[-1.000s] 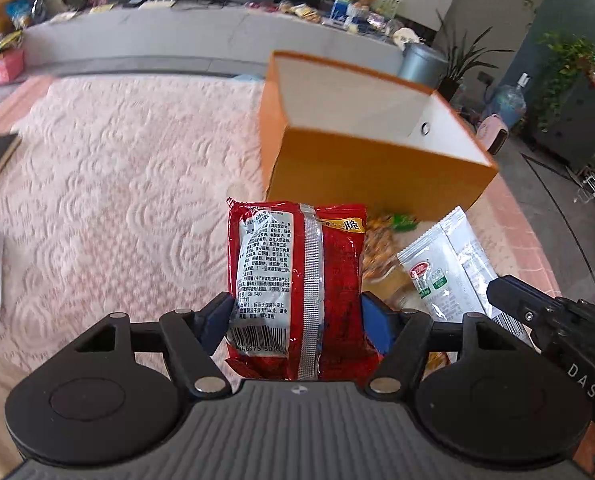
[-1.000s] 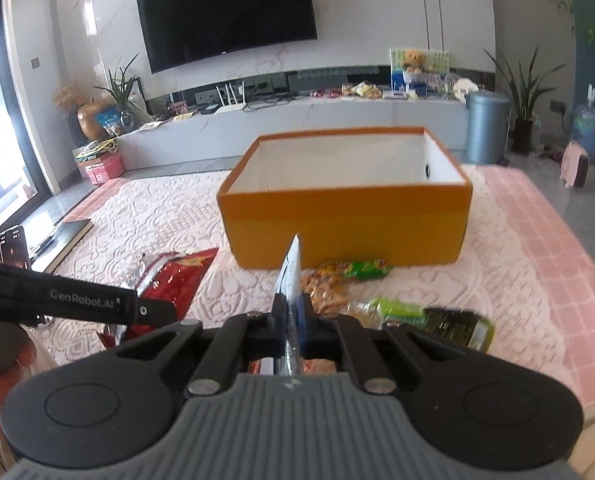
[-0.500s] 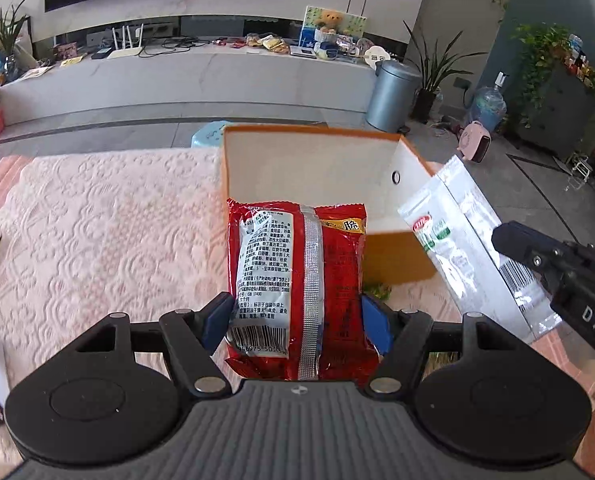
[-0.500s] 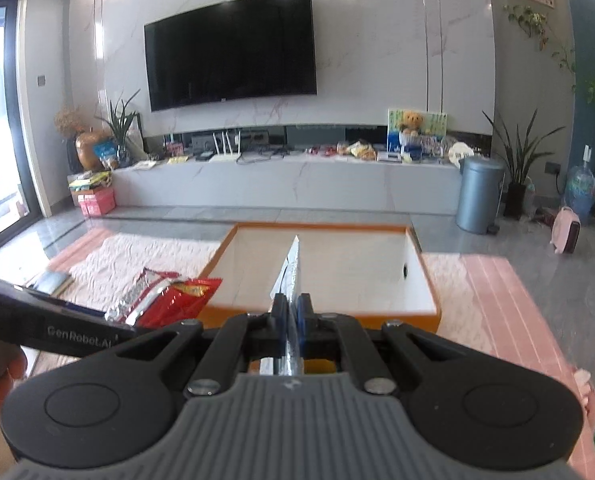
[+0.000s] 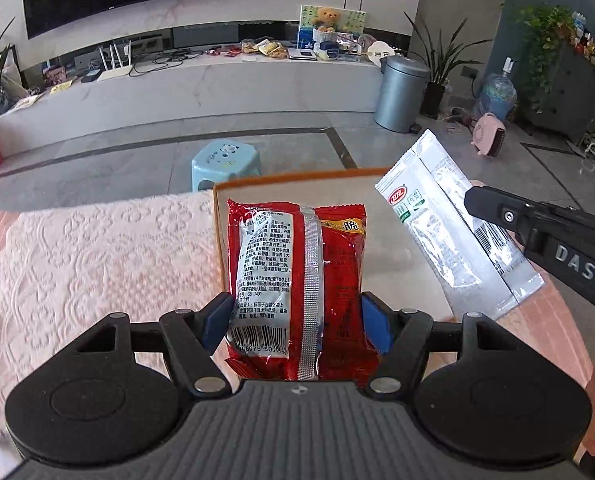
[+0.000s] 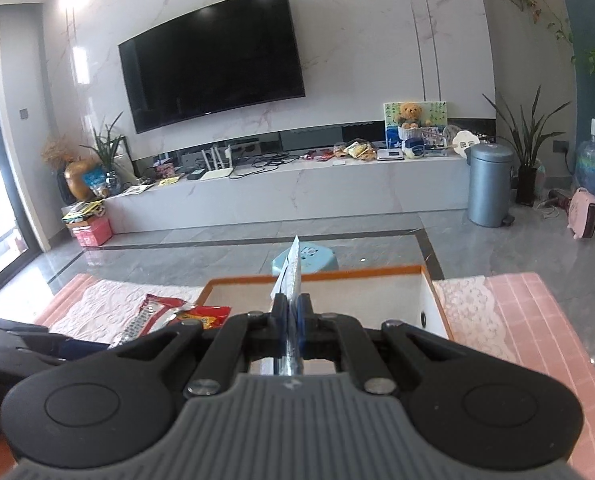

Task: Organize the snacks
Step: 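Carry both held packs into the orange box and open both tools, then withdraw both tools from the box back toward the snacks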

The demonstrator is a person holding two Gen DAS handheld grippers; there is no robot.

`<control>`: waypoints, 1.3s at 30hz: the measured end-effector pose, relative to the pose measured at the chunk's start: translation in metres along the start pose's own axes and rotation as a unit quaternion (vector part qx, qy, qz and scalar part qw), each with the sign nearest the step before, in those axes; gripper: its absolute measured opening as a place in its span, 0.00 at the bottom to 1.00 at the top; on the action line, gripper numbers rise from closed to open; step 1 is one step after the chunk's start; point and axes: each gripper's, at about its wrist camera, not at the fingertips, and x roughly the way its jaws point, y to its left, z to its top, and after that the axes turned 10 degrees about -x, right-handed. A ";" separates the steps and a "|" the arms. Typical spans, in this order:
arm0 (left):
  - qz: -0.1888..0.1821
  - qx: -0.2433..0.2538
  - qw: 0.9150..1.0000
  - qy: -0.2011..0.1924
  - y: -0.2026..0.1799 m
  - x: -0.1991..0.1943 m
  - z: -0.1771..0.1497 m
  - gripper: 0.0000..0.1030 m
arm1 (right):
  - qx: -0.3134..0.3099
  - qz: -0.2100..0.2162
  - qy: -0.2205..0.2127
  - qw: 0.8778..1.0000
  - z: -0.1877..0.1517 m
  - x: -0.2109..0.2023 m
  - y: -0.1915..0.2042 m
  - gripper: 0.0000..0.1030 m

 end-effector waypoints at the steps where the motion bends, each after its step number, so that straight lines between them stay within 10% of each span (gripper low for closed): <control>1: 0.002 0.003 1.000 0.001 0.000 0.006 0.005 0.77 | 0.000 -0.003 0.001 1.000 0.003 0.009 -0.001 0.00; 22: 0.052 0.103 0.987 0.116 -0.015 0.107 -0.009 0.79 | 0.043 0.011 0.188 0.981 -0.048 0.149 -0.005 0.00; 39: 0.043 0.098 0.992 0.073 -0.010 0.083 -0.011 0.84 | 0.068 0.013 0.228 0.971 -0.056 0.160 -0.011 0.10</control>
